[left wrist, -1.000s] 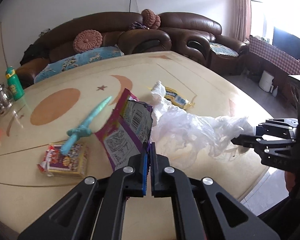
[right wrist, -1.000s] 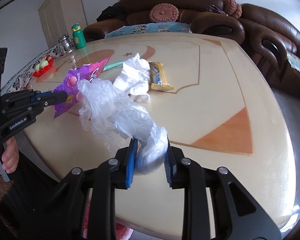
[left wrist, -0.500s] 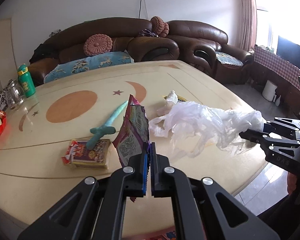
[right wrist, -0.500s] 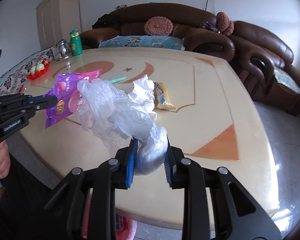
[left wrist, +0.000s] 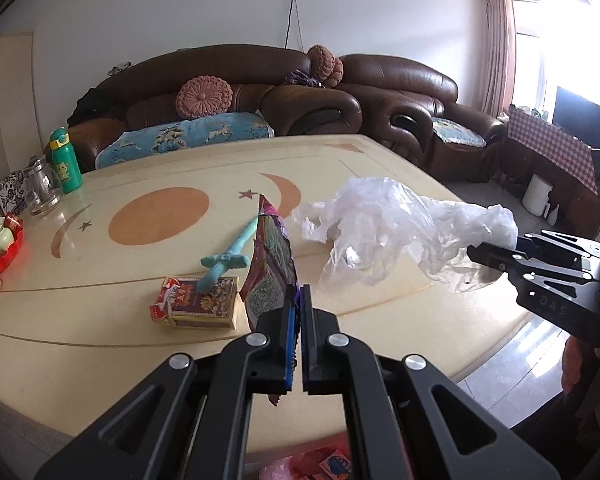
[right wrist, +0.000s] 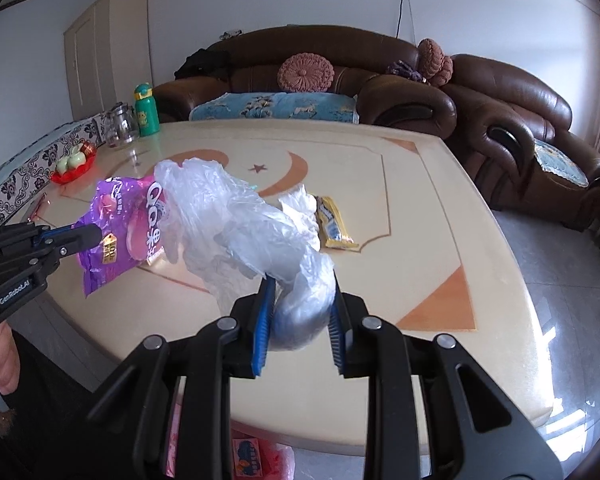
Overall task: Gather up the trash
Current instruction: 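Lift the plastic bag and purple wrapper and carry them toward the trash bin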
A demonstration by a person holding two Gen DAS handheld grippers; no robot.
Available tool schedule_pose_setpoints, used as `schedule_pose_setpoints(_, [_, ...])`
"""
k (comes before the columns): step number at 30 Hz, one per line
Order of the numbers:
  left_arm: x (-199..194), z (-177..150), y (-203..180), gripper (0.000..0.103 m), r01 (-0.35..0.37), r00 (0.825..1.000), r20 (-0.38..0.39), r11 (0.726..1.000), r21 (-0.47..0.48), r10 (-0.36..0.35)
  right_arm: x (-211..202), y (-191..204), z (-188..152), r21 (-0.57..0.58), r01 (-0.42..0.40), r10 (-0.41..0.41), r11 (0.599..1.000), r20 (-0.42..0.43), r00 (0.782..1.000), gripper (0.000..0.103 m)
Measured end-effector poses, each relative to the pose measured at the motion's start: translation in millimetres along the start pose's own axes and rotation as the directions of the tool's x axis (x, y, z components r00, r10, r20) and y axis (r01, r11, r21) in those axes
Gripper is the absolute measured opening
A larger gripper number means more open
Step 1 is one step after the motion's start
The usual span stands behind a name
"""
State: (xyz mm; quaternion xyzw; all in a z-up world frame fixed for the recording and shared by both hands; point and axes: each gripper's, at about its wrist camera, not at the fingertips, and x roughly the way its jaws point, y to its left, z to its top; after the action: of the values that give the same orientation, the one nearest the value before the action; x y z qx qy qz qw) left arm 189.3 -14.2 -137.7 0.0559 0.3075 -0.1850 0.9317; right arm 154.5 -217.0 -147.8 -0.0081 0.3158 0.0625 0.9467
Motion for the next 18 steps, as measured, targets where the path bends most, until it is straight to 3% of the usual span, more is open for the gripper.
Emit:
schedule_pose_setpoints(11, [-35,5,0,0.003,-0.012,0.999,0.037,1.000,-0.017,0.013,-27,13,15,-0.009,0.017,-0.016,1.000,0.056,0.998,0.025])
schedule_pose_setpoints(18, [-62,-1,-9,0.003,0.017,0.999,0.037,1.000,-0.021,-0.016,-58,21,13,-0.008,0.032,-0.032,0.999,0.079,0.996,0.025])
